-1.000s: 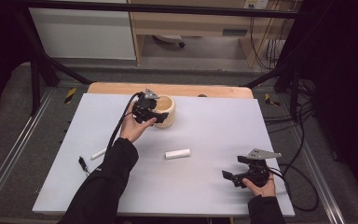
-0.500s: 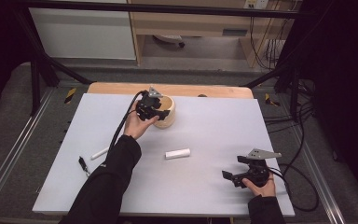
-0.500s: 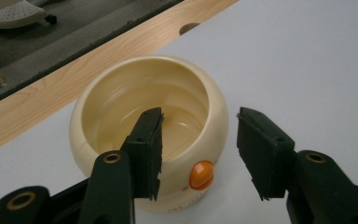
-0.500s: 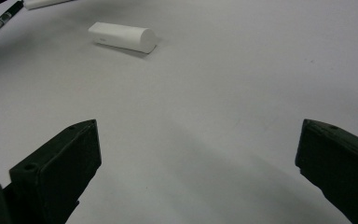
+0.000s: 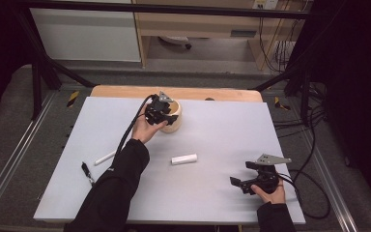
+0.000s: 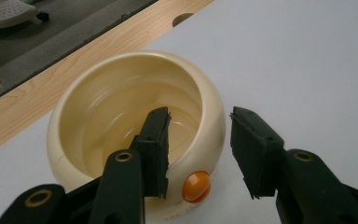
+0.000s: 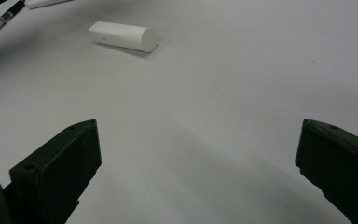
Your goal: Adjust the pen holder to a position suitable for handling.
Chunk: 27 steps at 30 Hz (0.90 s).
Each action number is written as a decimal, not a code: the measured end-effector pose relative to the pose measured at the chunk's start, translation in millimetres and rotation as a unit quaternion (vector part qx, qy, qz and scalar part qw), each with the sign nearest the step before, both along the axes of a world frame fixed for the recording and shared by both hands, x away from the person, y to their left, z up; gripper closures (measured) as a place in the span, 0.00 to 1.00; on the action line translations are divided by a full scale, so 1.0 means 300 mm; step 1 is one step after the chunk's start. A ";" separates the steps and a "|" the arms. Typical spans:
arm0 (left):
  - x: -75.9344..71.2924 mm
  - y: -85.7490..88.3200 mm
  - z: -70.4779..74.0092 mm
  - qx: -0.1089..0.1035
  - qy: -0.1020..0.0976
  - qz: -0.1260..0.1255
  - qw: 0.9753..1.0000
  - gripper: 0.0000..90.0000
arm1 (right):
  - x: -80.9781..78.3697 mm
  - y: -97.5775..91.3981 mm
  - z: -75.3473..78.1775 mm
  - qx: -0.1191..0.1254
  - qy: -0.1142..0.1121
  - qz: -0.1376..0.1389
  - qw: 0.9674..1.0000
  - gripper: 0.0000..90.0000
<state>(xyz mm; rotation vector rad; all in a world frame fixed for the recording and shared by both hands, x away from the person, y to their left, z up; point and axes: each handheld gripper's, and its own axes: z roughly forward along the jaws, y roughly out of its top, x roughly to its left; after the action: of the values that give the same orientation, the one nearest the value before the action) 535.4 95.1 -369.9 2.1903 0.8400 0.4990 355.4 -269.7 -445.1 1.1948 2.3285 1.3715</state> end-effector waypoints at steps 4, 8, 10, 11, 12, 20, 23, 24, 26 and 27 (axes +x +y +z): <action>0.003 -0.007 -0.005 0.009 -0.004 -0.003 1.000 0.64 | 0.000 0.000 0.000 0.000 0.000 0.000 1.000 0.01; 0.008 -0.012 -0.008 0.012 -0.005 -0.006 1.000 0.66 | 0.000 -0.001 0.000 0.001 0.000 0.001 1.000 0.01; 0.010 -0.015 -0.009 0.012 -0.006 -0.009 1.000 0.67 | 0.000 0.000 0.000 0.001 0.000 0.001 1.000 0.01; 0.011 -0.016 -0.009 0.011 -0.006 -0.010 1.000 0.68 | 0.000 -0.001 0.000 0.000 0.001 0.001 1.000 0.01; 0.012 -0.017 -0.010 0.009 -0.005 -0.010 1.000 0.68 | 0.000 0.000 0.000 0.000 0.001 0.001 1.000 0.01; 0.012 -0.020 -0.010 0.002 0.002 -0.021 1.000 0.76 | 0.000 -0.001 0.000 0.000 0.001 0.001 1.000 0.01; 0.009 -0.019 -0.009 0.004 0.004 -0.025 1.000 0.80 | 0.000 0.000 0.000 0.001 0.001 0.001 1.000 0.01; 0.008 -0.020 -0.009 0.005 0.005 -0.026 1.000 0.81 | 0.000 0.000 0.000 0.001 0.001 0.002 1.000 0.01; 0.006 -0.020 -0.011 0.006 0.009 -0.027 1.000 0.83 | 0.000 0.000 0.000 0.001 0.001 0.002 1.000 0.01; 0.005 -0.020 -0.011 0.006 0.010 -0.028 1.000 0.83 | 0.000 -0.001 0.000 0.001 0.001 0.002 1.000 0.01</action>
<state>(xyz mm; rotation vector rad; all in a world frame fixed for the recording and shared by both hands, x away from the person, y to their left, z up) 536.7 89.0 -373.1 2.2263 0.7847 0.4567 355.4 -269.9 -445.0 1.1936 2.3331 1.3744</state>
